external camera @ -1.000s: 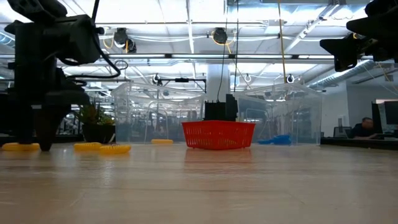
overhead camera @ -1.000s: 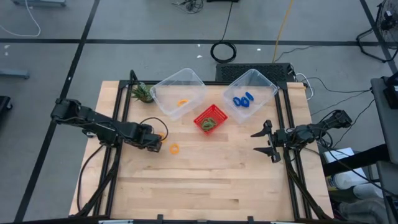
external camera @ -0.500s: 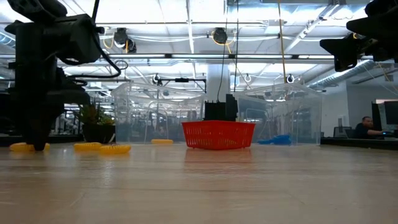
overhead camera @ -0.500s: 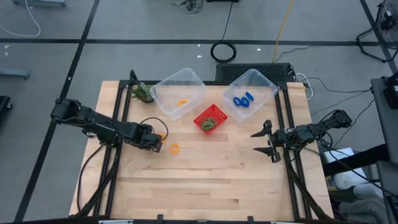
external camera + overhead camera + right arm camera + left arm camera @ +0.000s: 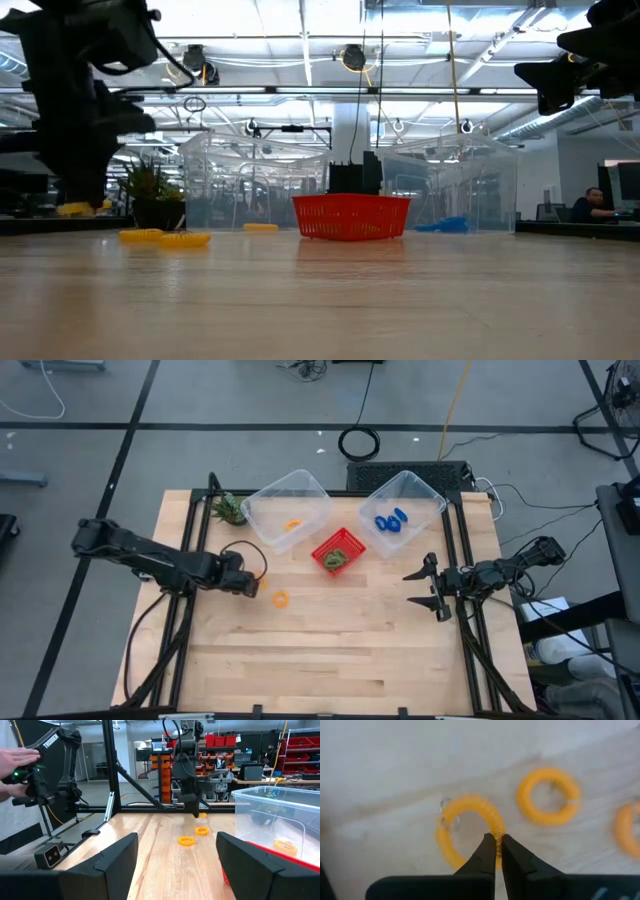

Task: Sort spring keychains
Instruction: Put the yellow spring keychain into the left transparent bin

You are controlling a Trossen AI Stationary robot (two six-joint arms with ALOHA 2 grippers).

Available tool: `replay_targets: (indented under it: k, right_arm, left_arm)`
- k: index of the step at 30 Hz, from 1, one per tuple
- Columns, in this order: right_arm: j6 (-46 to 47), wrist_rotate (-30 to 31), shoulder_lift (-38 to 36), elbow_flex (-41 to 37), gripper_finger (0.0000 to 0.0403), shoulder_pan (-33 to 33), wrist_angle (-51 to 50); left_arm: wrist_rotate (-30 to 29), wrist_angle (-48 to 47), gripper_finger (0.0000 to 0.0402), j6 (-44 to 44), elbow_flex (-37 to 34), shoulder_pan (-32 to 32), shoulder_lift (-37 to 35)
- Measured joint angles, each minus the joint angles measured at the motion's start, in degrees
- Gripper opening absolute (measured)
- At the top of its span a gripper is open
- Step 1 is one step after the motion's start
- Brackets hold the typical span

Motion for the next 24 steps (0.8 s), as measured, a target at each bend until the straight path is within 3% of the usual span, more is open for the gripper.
replay_targets:
  k: [10, 24]
  right_arm:
    - [0.0, -0.01, -0.02, 0.01, 0.0256, 0.0, 0.0]
    - [0.0, 0.0, -0.01, 0.0, 0.0256, 0.0, 0.0]
  left_arm:
    - [-14.05, 0.54, 0.0008, 2.15, 1.05, -3.01, -5.43]
    - [-40.0, 7.57, 0.0005, 4.74, 3.72, -11.91, -6.74]
